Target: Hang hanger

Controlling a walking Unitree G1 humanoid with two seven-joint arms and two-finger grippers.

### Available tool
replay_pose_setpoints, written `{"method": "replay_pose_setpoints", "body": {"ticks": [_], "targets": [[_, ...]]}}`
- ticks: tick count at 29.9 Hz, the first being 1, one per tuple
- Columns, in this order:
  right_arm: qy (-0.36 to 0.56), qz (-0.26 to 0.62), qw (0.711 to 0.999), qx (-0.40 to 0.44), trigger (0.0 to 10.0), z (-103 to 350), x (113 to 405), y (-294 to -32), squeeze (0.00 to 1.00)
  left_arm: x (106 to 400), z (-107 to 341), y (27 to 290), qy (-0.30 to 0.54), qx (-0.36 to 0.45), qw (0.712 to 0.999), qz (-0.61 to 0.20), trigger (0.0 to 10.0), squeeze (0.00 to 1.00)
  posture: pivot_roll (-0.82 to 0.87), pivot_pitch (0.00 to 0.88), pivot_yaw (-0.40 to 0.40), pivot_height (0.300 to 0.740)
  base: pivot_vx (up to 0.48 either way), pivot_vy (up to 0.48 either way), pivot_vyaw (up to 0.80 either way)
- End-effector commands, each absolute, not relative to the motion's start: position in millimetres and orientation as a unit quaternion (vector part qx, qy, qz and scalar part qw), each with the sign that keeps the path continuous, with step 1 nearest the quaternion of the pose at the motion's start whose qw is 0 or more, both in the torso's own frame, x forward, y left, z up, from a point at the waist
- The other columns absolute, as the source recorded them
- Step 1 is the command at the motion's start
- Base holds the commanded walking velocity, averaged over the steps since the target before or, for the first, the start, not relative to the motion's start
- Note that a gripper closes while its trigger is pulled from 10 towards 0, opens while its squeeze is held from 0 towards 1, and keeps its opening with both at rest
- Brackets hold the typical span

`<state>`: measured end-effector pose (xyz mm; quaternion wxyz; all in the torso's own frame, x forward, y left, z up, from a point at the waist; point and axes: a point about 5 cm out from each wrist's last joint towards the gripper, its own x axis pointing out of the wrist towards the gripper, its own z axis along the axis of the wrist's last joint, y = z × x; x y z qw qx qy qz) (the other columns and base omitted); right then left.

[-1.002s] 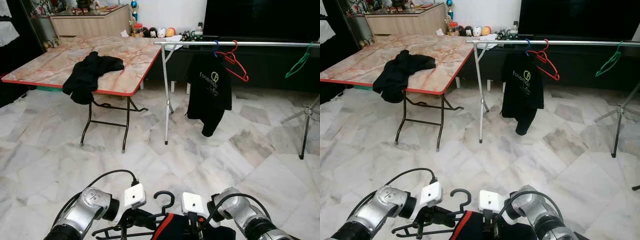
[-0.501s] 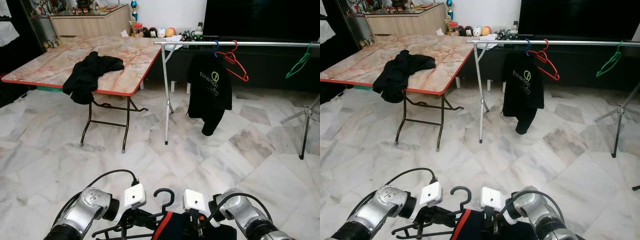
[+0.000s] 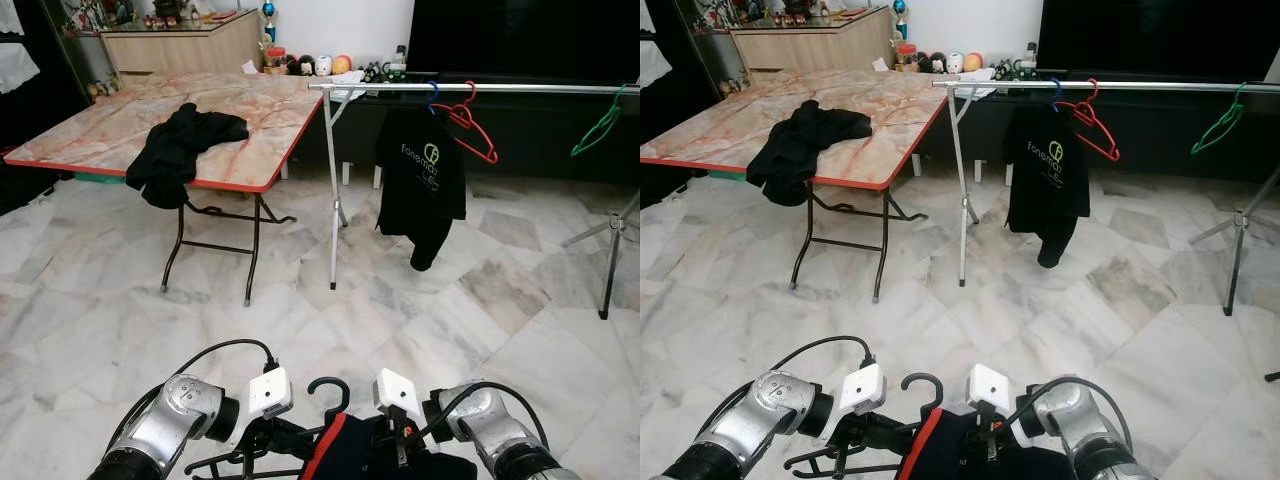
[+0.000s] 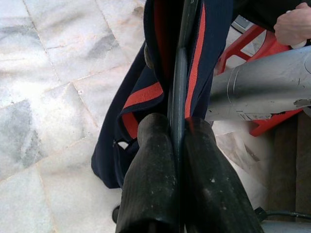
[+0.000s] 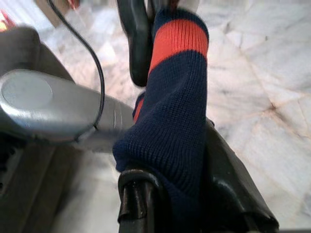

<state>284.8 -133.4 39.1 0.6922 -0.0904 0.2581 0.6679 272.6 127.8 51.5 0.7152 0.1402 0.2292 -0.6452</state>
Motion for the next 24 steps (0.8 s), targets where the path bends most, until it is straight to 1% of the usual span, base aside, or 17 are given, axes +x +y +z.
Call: {"method": "replay_pose_setpoints", "body": {"ticks": [1, 4, 7, 12, 13, 14, 19, 24], "targets": [[0.234, 0.679, 0.692, -0.069, 10.0, 43.7, 285.4, -126.4, 0.00, 275.4, 53.0, 132.1, 0.233, 0.146, 0.722, -0.635, 0.0, 0.00, 0.06, 0.000, 0.082, 0.740, 0.000, 0.000, 0.00], [0.219, 0.672, 0.706, -0.040, 10.0, 48.3, 288.1, -129.5, 0.00, 275.5, 53.1, 132.4, 0.234, 0.145, 0.722, -0.635, 0.0, 0.00, 0.05, 0.000, 0.083, 0.740, 0.000, 0.000, 0.00], [0.208, 0.668, 0.715, -0.016, 10.0, 53.7, 290.6, -134.6, 0.00, 275.7, 53.2, 132.9, 0.235, 0.143, 0.722, -0.635, 0.0, 0.00, 0.05, 0.001, 0.085, 0.740, 0.000, 0.000, 0.00], [0.200, 0.669, 0.716, 0.008, 10.0, 57.0, 290.2, -138.0, 0.00, 276.2, 53.7, 133.4, 0.235, 0.144, 0.721, -0.636, 0.0, 0.00, 0.05, 0.001, 0.087, 0.740, 0.000, 0.000, 0.00], [0.201, 0.669, 0.716, 0.008, 4.9, 56.5, 289.5, -138.7, 0.00, 276.2, 53.8, 133.4, 0.235, 0.144, 0.721, -0.636, 0.0, 0.00, 0.05, 0.001, 0.087, 0.740, 0.000, 0.000, 0.00], [0.202, 0.666, 0.718, 0.012, 0.0, 55.7, 289.1, -139.3, 0.00, 276.3, 53.8, 133.4, 0.235, 0.144, 0.721, -0.636, 0.0, 0.00, 0.05, 0.002, 0.088, 0.740, 0.000, 0.000, 0.00], [0.180, 0.653, 0.734, 0.054, 0.0, 59.9, 290.1, -141.6, 0.00, 276.5, 53.8, 133.7, 0.236, 0.144, 0.721, -0.636, 0.0, 0.00, 0.05, 0.004, 0.089, 0.740, 0.000, 0.000, 0.00], [0.184, 0.651, 0.735, 0.054, 0.0, 59.4, 288.7, -143.4, 0.00, 276.7, 54.0, 133.7, 0.236, 0.144, 0.720, -0.636, 0.0, 0.00, 0.05, 0.006, 0.091, 0.740, 0.000, 0.000, 0.00]]}}
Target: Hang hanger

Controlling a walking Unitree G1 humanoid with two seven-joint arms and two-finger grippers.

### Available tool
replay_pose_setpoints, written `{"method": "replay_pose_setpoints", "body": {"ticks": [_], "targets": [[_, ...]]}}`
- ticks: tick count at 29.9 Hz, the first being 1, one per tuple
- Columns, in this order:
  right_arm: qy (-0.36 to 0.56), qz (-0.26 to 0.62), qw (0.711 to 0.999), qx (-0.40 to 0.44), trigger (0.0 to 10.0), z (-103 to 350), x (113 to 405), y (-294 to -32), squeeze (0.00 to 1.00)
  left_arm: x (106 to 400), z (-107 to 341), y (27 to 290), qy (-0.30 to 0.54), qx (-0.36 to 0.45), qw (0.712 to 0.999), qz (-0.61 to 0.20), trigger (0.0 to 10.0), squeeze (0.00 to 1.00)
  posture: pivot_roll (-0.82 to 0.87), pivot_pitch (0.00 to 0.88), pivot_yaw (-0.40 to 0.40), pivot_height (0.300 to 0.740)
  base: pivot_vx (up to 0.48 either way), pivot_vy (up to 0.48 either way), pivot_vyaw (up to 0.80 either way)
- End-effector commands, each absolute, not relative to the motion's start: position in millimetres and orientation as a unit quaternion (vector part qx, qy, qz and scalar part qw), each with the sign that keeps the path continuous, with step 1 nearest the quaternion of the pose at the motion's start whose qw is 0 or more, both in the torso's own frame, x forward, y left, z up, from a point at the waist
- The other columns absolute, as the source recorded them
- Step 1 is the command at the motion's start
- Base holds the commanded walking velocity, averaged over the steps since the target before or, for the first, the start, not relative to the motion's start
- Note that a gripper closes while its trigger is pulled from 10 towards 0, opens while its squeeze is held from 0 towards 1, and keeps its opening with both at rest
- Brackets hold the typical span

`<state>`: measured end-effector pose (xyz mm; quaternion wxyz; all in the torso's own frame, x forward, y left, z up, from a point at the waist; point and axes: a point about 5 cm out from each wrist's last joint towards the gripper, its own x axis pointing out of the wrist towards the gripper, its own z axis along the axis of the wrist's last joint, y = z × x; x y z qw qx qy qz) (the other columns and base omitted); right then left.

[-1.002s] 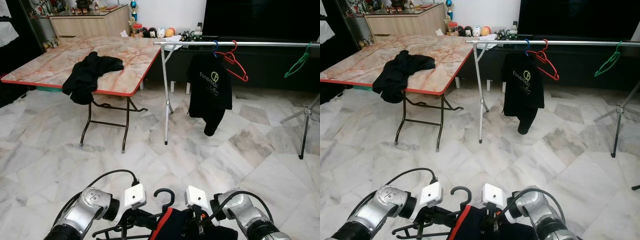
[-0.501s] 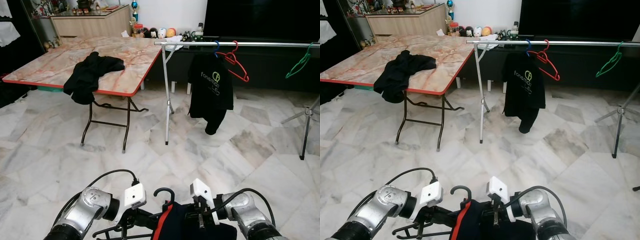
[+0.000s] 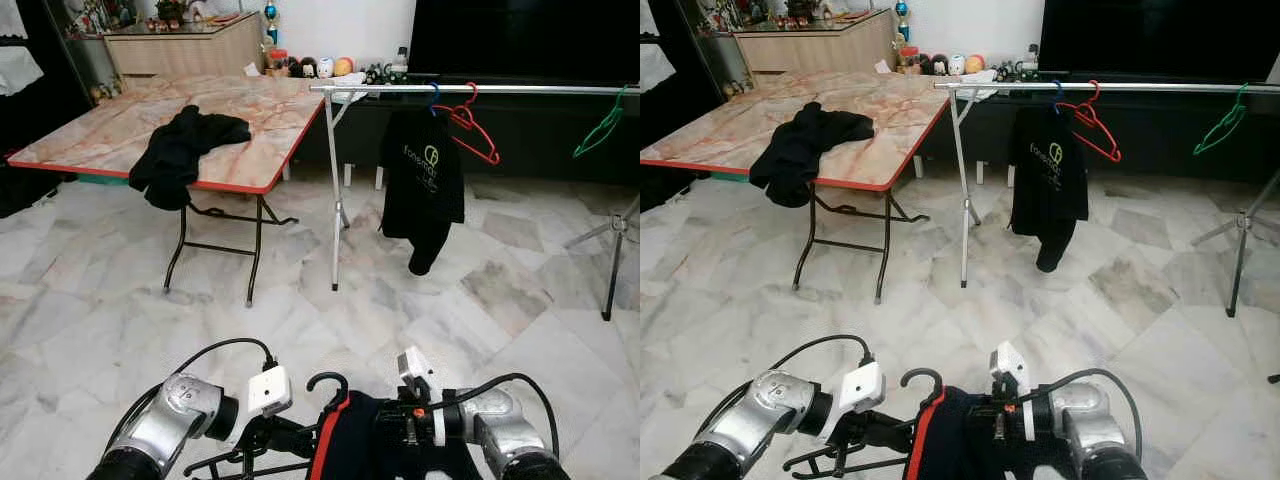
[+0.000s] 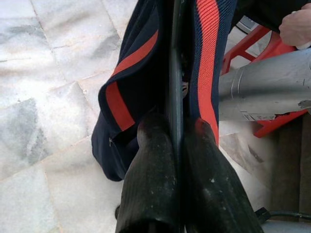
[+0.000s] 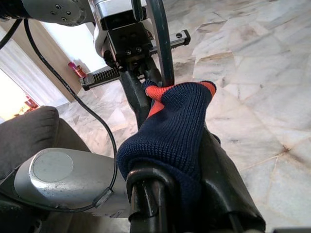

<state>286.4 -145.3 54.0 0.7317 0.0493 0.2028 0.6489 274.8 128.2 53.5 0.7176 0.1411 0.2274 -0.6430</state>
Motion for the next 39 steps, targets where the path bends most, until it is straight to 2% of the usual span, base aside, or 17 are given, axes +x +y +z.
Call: {"method": "replay_pose_setpoints", "body": {"ticks": [1, 5, 11, 17, 20, 22, 26, 31, 39], "targets": [[0.184, 0.647, 0.738, 0.056, 0.0, 59.1, 288.6, -143.7, 0.00, 276.7, 53.9, 133.6, 0.236, 0.144, 0.720, -0.636, 0.0, 0.00, 0.05, 0.006, 0.091, 0.740, 0.000, 0.000, 0.00], [0.194, 0.641, 0.741, 0.055, 0.0, 54.4, 285.2, -144.0, 0.00, 276.9, 53.9, 133.4, 0.236, 0.144, 0.721, -0.636, 0.0, 0.00, 0.05, 0.013, 0.091, 0.740, 0.000, 0.000, 0.00], [0.244, 0.629, 0.738, 0.006, 0.0, 36.7, 275.4, -148.2, 0.00, 278.1, 54.5, 133.3, 0.235, 0.146, 0.723, -0.634, 0.0, 0.00, 0.05, 0.021, 0.091, 0.740, 0.000, 0.000, 0.00], [0.248, 0.619, 0.746, 0.009, 0.0, 33.5, 272.7, -151.4, 0.00, 278.7, 55.5, 134.7, 0.233, 0.147, 0.725, -0.632, 0.0, 0.00, 0.05, 0.028, 0.093, 0.740, 0.000, 0.000, 0.00], [0.244, 0.608, 0.755, 0.022, 0.0, 33.1, 272.5, -154.1, 0.00, 278.8, 55.8, 135.4, 0.233, 0.146, 0.725, -0.631, 0.0, 0.00, 0.05, 0.034, 0.095, 0.740, 0.000, 0.000, 0.00], [0.231, 0.590, 0.772, 0.042, 0.0, 35.8, 275.3, -159.5, 0.00, 278.8, 55.9, 138.0, 0.235, 0.148, 0.726, -0.629, 0.0, 0.00, 0.05, 0.038, 0.097, 0.740, 0.000, 0.000, 0.00], [0.221, 0.580, 0.782, 0.059, 0.0, 38.0, 276.0, -164.2, 0.00, 278.2, 55.3, 141.4, 0.238, 0.148, 0.727, -0.626, 0.0, 0.00, 0.04, 0.042, 0.099, 0.740, 0.000, 0.000, 0.00], [0.189, 0.549, 0.807, 0.103, 0.0, 46.4, 275.2, -185.1, 0.00, 271.3, 49.8, 156.6, 0.254, 0.145, 0.733, -0.614, 0.0, 0.00, 0.04, 0.045, 0.101, 0.740, 0.000, 0.000, 0.00], [0.240, 0.530, 0.811, 0.065, 0.0, 32.8, 255.3, -211.7, 0.00, 266.2, 47.8, 182.0, 0.271, 0.145, 0.748, -0.588, 0.0, 0.00, 0.04, 0.057, 0.107, 0.740, 0.000, 0.000, 0.00]]}}
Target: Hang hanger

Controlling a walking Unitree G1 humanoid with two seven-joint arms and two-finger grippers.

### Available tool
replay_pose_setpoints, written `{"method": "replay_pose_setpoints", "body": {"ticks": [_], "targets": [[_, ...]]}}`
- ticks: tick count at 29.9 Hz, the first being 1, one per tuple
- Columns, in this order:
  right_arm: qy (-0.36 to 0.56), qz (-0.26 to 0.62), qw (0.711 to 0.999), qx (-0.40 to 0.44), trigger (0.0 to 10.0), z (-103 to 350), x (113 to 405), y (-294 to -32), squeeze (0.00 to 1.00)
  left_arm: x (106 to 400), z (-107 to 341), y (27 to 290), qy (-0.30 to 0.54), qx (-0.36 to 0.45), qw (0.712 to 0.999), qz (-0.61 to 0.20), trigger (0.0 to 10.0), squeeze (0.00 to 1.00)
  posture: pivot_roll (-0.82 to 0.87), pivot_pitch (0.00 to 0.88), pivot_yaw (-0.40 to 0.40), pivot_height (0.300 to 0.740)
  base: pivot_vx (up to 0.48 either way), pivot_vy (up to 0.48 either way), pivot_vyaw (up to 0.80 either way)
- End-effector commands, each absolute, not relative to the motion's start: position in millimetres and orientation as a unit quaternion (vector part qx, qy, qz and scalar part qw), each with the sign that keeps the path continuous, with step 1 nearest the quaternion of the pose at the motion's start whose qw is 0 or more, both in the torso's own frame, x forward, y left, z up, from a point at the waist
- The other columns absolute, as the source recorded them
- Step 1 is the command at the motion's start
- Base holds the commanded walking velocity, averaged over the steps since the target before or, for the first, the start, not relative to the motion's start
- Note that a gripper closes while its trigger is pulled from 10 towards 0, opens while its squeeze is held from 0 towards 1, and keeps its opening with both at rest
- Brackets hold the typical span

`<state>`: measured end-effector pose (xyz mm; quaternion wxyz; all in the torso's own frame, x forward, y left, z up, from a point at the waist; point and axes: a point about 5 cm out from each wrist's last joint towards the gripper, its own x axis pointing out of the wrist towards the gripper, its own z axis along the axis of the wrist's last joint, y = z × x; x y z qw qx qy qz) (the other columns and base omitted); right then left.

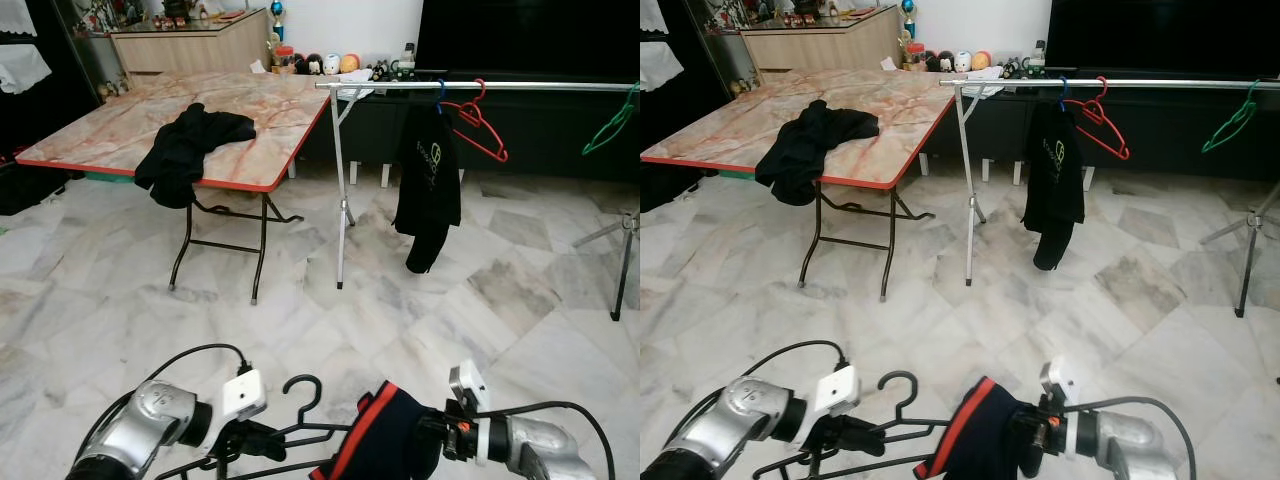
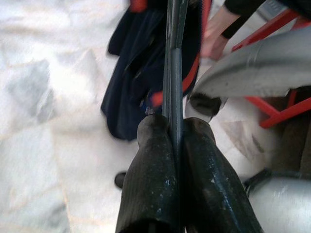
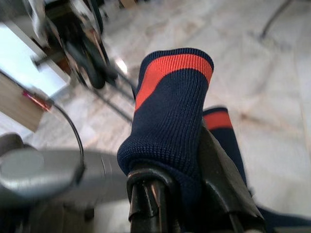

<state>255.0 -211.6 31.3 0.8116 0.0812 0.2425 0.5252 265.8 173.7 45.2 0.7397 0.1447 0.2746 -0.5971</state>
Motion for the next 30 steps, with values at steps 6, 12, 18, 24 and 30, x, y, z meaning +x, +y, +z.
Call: {"method": "replay_pose_setpoints", "body": {"ticks": [6, 12, 18, 24, 30], "targets": [[0.283, 0.461, 0.841, 0.007, 0.0, 22.2, 247.1, -239.2, 0.00, 261.5, 54.0, 201.7, 0.267, 0.148, 0.768, -0.563, 0.0, 0.00, 0.05, 0.051, 0.094, 0.740, 0.000, 0.000, 0.00], [0.246, 0.360, 0.900, 0.011, 0.0, 22.8, 258.4, -245.5, 0.00, 257.8, 64.3, 208.1, 0.245, 0.140, 0.789, -0.545, 0.0, 0.00, 0.06, 0.039, 0.088, 0.740, 0.000, 0.000, 0.00], [0.218, 0.246, 0.944, 0.021, 0.0, 20.1, 270.5, -246.5, 0.00, 256.3, 76.6, 223.5, 0.230, 0.127, 0.817, -0.513, 0.0, 0.00, 0.06, 0.036, 0.088, 0.740, 0.000, 0.000, 0.00], [0.135, 0.024, 0.987, 0.084, 0.0, 37.8, 288.1, -274.4, 0.00, 265.5, 68.5, 241.3, 0.217, 0.135, 0.878, -0.404, 0.0, 0.00, 0.06, 0.034, 0.093, 0.740, 0.000, 0.000, 0.00], [-0.008, -0.091, 0.983, 0.162, 0.0, 70.4, 306.1, -270.7, 0.00, 273.8, 24.2, 244.0, 0.270, 0.159, 0.926, -0.210, 10.0, 0.00, 0.04, 0.011, 0.093, 0.740, 0.000, 0.000, 0.00]]}}
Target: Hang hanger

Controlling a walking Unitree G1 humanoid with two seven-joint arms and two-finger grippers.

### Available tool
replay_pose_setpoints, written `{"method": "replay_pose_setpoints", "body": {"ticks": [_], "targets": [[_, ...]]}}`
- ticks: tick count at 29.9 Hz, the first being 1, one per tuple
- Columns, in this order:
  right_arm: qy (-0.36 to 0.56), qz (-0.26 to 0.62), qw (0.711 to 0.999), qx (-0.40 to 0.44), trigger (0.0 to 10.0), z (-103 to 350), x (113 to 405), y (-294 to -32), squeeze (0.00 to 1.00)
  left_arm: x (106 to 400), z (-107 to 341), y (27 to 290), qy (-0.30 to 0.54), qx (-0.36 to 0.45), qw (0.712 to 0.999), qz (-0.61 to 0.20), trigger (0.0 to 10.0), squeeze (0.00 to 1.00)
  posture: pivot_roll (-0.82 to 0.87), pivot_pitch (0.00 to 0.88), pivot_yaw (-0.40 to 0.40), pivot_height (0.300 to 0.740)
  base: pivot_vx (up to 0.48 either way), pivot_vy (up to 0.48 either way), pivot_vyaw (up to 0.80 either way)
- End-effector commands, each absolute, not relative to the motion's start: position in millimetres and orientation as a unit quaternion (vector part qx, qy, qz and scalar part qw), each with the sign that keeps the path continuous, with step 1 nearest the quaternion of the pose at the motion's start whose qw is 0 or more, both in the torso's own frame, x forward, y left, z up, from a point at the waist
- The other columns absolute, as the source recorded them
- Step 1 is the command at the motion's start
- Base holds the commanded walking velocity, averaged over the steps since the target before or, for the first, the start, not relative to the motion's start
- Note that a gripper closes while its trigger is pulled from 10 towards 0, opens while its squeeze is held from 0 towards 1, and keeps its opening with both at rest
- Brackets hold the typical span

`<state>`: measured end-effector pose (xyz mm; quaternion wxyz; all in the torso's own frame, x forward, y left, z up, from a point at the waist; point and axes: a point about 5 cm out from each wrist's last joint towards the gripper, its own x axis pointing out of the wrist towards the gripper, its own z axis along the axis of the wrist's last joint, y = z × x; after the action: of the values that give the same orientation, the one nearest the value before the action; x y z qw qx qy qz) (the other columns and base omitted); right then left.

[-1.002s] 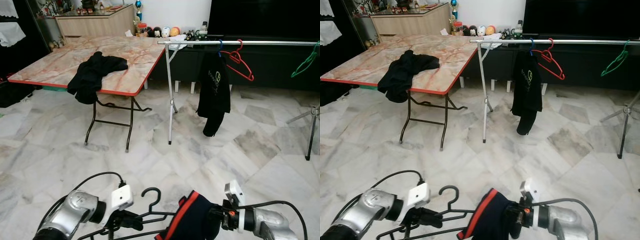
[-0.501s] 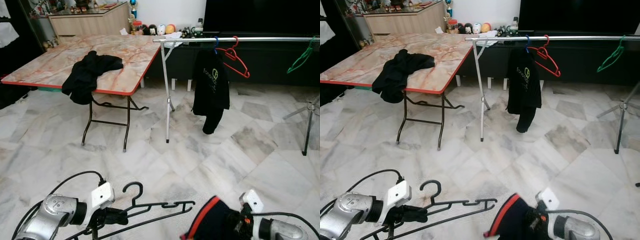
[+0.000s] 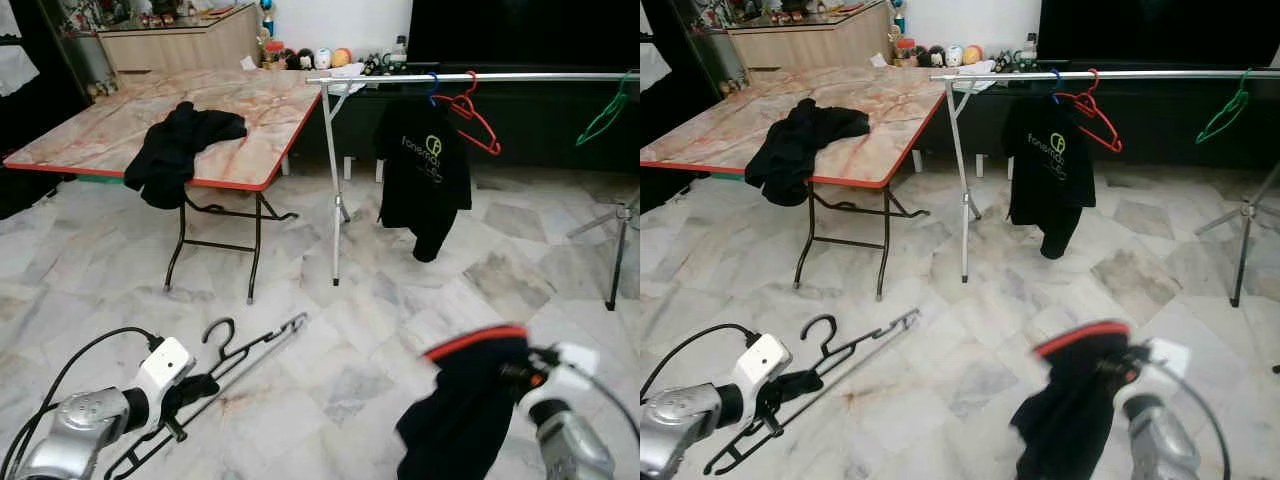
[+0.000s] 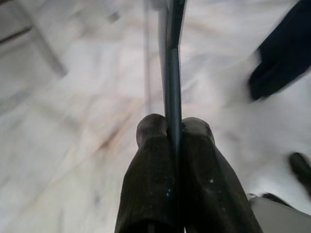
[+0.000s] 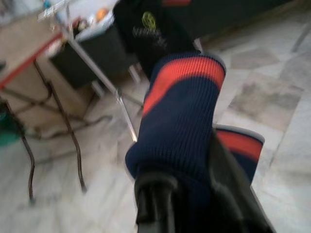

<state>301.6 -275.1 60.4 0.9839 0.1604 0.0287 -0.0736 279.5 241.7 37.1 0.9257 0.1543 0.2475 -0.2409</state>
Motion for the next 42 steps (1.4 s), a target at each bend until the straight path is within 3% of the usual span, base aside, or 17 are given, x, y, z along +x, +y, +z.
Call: {"method": "replay_pose_setpoints", "body": {"ticks": [1, 5, 6, 7, 8, 14, 23, 32, 42], "targets": [[-0.024, -0.102, 0.981, 0.161, 0.0, 74.5, 307.1, -269.4, 0.00, 271.8, 18.0, 241.6, 0.279, 0.160, 0.926, -0.197, 10.0, 0.00, 0.04, 0.005, 0.092, 0.740, 0.000, 0.000, 0.00], [-0.057, -0.114, 0.974, 0.189, 0.0, 84.1, 312.1, -258.9, 0.00, 263.7, -0.1, 236.6, 0.296, 0.142, 0.933, -0.145, 10.0, 0.00, 0.01, 0.000, 0.093, 0.740, 0.000, 0.000, 0.00], [-0.064, -0.111, 0.973, 0.191, 7.2, 87.7, 315.1, -251.4, 0.00, 258.1, -8.2, 236.3, 0.306, 0.134, 0.934, -0.124, 10.0, 0.00, 0.00, 0.000, 0.099, 0.740, 0.000, 0.000, 0.00], [-0.064, -0.111, 0.973, 0.191, 7.2, 87.7, 315.1, -251.4, 0.00, 258.1, -8.2, 236.3, 0.306, 0.134, 0.934, -0.124, 10.0, 0.00, 0.00, 0.000, 0.099, 0.740, 0.000, 0.000, 0.00], [-0.065, -0.112, 0.972, 0.194, 10.0, 88.6, 317.7, -245.7, 0.00, 253.4, -15.7, 236.2, 0.316, 0.138, 0.932, -0.110, 10.0, 0.00, -0.02, 0.000, 0.103, 0.740, 0.000, 0.000, 0.00], [-0.060, -0.105, 0.979, 0.166, 10.0, 89.2, 322.0, -226.9, 0.00, 222.1, -44.8, 249.3, 0.398, 0.128, 0.908, -0.027, 10.0, 0.00, -0.08, 0.000, 0.126, 0.740, 0.000, 0.000, 0.00], [-0.056, -0.099, 0.987, 0.115, 10.0, 95.9, 327.0, -213.0, 0.00, 174.0, -72.9, 257.4, 0.476, 0.069, 0.874, 0.065, 10.0, 0.00, -0.07, 0.000, 0.090, 0.740, 0.000, 0.000, 0.00], [-0.038, -0.075, 0.994, 0.065, 10.0, 86.7, 318.3, -199.3, 0.00, 156.6, -82.3, 251.6, 0.488, 0.045, 0.868, 0.079, 10.0, 0.00, -0.07, 0.000, 0.087, 0.740, 0.000, 0.000, 0.00], [-0.032, -0.074, 0.995, 0.051, 10.0, 85.6, 313.4, -196.6, 0.00, 165.0, -80.5, 245.9, 0.481, 0.027, 0.873, 0.075, 10.0, 0.00, -0.08, 0.000, 0.091, 0.740, 0.000, 0.000, 0.00]]}}
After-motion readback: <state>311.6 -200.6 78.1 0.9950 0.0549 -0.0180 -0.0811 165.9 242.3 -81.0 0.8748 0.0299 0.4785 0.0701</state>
